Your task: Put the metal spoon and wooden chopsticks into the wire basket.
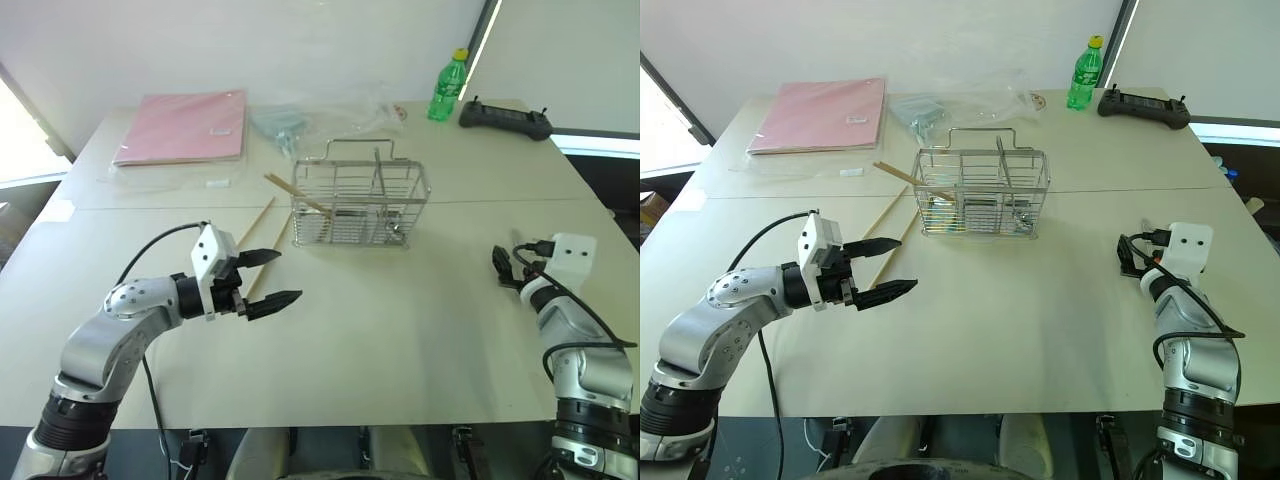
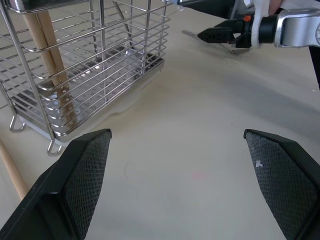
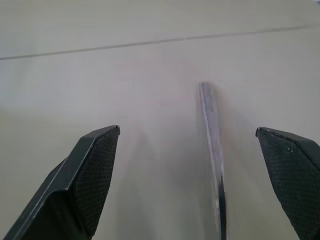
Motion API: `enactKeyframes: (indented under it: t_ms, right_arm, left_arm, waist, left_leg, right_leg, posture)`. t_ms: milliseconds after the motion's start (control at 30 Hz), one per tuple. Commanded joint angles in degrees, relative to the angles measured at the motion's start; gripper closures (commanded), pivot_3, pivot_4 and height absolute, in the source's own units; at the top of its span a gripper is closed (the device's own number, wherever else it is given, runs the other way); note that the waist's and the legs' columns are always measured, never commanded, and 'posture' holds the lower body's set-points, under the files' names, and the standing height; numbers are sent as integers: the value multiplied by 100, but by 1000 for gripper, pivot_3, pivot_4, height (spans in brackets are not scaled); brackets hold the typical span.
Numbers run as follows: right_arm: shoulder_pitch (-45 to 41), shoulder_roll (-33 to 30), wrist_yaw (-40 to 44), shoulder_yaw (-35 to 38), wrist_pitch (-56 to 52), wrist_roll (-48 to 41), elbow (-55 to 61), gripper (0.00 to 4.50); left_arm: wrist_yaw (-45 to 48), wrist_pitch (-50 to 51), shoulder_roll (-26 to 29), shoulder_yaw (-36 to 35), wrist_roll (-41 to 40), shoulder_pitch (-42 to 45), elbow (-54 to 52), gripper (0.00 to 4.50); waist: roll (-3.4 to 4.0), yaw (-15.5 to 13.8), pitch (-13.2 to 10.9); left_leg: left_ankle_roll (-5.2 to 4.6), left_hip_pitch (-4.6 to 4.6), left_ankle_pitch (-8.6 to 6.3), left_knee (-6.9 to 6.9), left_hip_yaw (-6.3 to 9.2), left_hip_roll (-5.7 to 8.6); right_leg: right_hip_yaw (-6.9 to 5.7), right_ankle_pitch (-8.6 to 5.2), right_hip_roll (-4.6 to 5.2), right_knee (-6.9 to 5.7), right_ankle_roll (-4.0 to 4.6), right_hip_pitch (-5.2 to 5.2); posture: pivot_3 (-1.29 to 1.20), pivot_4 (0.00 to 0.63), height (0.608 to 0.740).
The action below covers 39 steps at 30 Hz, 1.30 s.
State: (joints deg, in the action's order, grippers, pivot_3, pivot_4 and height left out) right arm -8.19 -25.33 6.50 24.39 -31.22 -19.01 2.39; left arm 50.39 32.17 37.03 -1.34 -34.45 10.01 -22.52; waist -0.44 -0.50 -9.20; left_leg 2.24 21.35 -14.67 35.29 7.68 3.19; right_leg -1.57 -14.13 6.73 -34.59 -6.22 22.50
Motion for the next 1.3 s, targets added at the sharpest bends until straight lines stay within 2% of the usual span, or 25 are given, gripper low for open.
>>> enactKeyframes:
  t_ms: [33,267,433,600,833,1300]
  right_arm:
    - [-44,-125,-224,266,-560,-84,381,30]
    - [-482,-846,146,367,-2144,-650,1138,30]
    - [-1014,-1497,500,288,-4104,-1150,985,30]
    - [-1522,-1920,807,101,-5000,-1226,526,30]
    - [-2075,-2422,1153,-496,-4862,-859,-516,30]
    - [-2490,-2402,1609,-1026,-4456,-460,-1810,30]
  left_arm:
    - [-33,-75,-5,-197,-79,100,-79,0]
    - [-111,-68,-51,-218,-118,66,-105,0]
    - [-186,-102,-151,-185,-105,-21,-153,0]
    - [-211,-111,-171,-163,-107,-54,-166,0]
    - [-244,-90,-163,-199,-133,-62,-209,0]
    - [-372,-40,-132,-252,-200,-123,-329,0]
  waist:
    - [0,-6,0]
    - [3,19,-2]
    - [-3,-9,-1]
    - [-3,-18,-2]
    - [-4,-11,-2]
    - [-5,-2,-2]
  left_leg:
    - [0,0,0,0,0,0]
    - [0,2,0,0,-3,0]
    - [-1,4,0,0,-1,-1]
    - [-1,10,0,0,-2,1]
    - [-1,11,-1,-2,-6,2]
    - [-1,10,-1,-2,-7,2]
  right_leg:
    - [0,0,0,0,0,0]
    - [0,0,0,1,0,3]
    - [-3,0,0,2,0,2]
    - [-5,0,2,14,0,1]
    - [-6,1,3,21,-1,0]
    - [-7,4,2,21,-8,0]
  posture:
    - [0,150,709]
    - [0,150,709]
    - [0,150,709]
    - [0,150,709]
    - [0,150,709]
    - [0,150,709]
